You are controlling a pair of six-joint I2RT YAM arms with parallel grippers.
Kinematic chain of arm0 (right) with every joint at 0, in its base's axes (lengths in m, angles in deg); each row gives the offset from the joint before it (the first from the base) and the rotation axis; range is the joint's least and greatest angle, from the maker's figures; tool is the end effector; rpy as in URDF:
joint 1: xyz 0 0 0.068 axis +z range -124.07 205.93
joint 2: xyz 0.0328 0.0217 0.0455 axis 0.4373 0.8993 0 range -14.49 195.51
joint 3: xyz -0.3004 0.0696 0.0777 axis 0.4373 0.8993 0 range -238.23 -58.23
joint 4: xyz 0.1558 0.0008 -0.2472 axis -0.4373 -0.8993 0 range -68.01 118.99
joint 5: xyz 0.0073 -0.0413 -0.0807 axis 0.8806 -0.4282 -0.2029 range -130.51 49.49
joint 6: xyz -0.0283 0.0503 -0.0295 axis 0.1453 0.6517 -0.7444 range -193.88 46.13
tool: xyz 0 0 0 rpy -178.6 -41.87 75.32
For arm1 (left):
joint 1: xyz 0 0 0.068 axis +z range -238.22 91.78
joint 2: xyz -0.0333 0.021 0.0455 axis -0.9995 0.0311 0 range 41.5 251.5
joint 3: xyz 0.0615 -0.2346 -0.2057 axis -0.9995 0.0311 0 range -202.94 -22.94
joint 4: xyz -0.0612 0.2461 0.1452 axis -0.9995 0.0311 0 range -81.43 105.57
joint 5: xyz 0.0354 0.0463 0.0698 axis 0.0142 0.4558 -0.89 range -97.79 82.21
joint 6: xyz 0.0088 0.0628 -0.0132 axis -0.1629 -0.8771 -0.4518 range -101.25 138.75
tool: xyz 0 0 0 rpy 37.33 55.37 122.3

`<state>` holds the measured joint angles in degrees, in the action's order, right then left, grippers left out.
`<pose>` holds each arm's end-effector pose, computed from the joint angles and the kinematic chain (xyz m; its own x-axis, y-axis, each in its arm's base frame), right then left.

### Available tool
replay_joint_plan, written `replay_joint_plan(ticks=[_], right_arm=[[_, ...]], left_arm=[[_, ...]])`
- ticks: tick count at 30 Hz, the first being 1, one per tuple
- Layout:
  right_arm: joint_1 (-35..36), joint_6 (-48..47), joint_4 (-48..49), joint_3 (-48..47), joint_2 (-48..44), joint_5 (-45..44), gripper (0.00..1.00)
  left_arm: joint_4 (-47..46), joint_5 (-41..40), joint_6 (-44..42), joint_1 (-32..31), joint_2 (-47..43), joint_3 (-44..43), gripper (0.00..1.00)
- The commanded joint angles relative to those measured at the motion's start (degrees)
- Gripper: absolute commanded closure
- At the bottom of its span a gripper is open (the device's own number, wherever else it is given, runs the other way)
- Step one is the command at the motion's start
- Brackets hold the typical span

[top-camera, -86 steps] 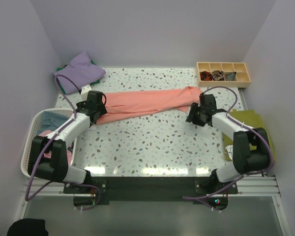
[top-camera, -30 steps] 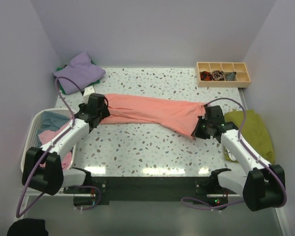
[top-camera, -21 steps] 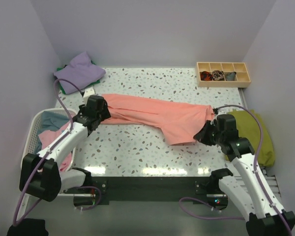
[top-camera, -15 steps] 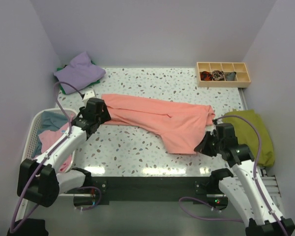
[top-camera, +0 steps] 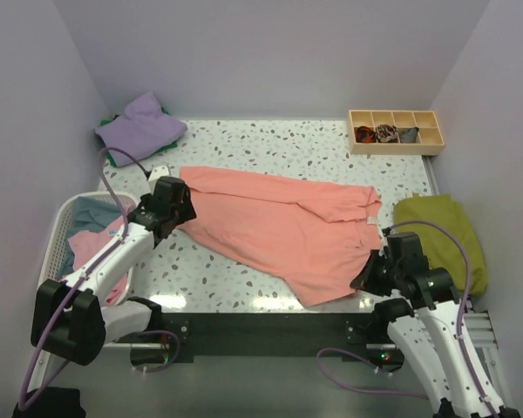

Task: Fold and stack the t-shirts
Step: Fold the flattened tshirt in 1/3 of the way

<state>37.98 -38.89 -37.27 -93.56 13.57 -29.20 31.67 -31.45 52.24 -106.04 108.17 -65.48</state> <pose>0.0737 0.0258 0.2482 -0.8608 0.3912 -0.3257 0.2319 0.8709 0.4333 0.2505 -0.0592 0.2516 -0.5943 -0.3398 -0.7289 -0.3682 0.9208 -0.1290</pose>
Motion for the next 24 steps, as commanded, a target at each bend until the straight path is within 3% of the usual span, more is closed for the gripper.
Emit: replay_joint_plan(ticks=[1, 7, 24], right_arm=[[0.1, -1.6, 3.7, -2.6, 4.3, -0.4, 1.0], [0.1, -3.5, 9.2, -2.6, 8.7, 0.8, 1.0], [0.1, -3.3, 16.9, -0.8, 13.3, 4.3, 1.0]], left_arm=[[2.1, 0.1, 1.9, -0.4, 1.5, 1.8, 0.27], [5.8, -1.6, 6.8, -0.7, 1.0, 4.6, 0.29], [-13.9, -7.9, 12.6, -0.7, 9.2, 8.7, 0.39]])
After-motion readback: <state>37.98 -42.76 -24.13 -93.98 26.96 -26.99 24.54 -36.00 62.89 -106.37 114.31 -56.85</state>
